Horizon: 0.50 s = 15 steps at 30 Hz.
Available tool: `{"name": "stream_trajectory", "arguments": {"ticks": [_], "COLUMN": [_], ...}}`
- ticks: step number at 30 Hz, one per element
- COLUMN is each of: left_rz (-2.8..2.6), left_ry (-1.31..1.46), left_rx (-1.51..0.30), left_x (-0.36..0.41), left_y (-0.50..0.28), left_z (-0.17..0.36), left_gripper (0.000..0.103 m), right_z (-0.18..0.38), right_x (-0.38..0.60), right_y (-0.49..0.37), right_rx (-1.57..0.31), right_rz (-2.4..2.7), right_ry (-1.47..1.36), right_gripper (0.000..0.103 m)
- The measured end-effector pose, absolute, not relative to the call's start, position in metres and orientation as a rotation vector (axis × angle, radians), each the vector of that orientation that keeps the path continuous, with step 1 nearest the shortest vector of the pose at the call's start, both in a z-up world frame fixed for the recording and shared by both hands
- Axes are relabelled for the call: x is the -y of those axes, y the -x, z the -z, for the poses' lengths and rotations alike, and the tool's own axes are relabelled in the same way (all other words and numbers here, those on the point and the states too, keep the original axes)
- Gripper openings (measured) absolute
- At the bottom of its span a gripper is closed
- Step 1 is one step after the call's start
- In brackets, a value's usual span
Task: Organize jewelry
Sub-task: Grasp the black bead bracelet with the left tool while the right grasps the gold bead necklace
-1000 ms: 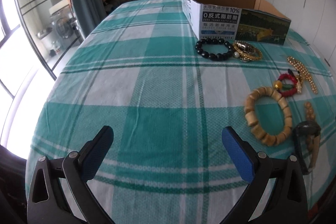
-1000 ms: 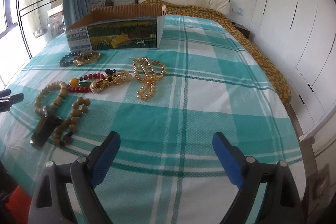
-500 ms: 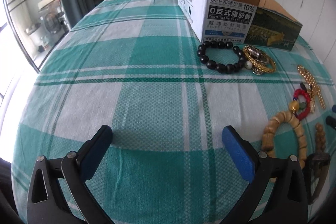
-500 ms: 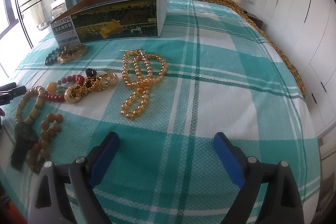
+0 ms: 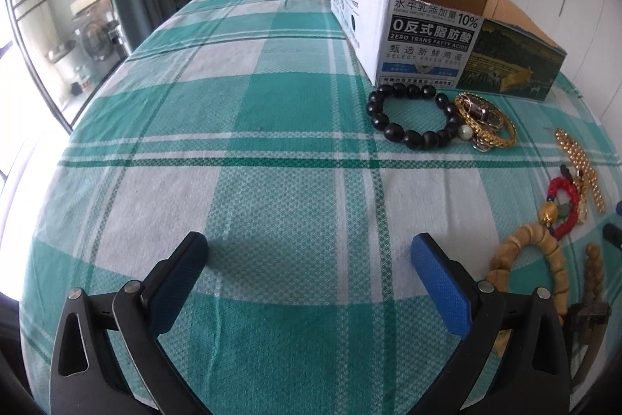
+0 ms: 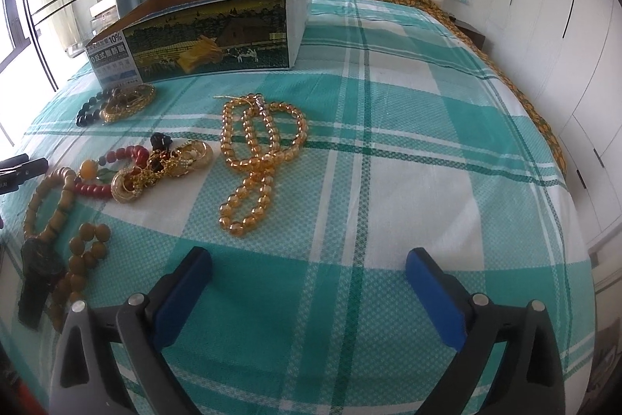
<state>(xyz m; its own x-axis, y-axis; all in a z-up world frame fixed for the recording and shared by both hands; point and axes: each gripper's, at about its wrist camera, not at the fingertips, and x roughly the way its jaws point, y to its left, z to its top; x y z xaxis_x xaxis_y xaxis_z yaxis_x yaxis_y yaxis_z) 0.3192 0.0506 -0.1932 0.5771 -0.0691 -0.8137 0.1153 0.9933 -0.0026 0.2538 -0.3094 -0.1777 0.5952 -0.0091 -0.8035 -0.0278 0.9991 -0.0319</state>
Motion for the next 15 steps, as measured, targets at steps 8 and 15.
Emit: {"name": "stream_trajectory", "arguments": {"ticks": [8,15], "left_rz": [0.302,0.400], "left_ry": [-0.155,-0.201], "left_rx": [-0.952,-0.941], "left_x": [-0.024,-0.003], "left_y": [-0.359,-0.395], "left_z": [0.192,0.191], "left_gripper": [0.103,0.103], "right_z": [0.178,0.179], "right_x": [0.299,0.292], "right_y": [-0.285,-0.314], "right_rx": [-0.944,-0.934], "right_rz": [-0.087,-0.130], "right_ry": [0.083,0.102], "right_gripper": [0.102,0.103]}}
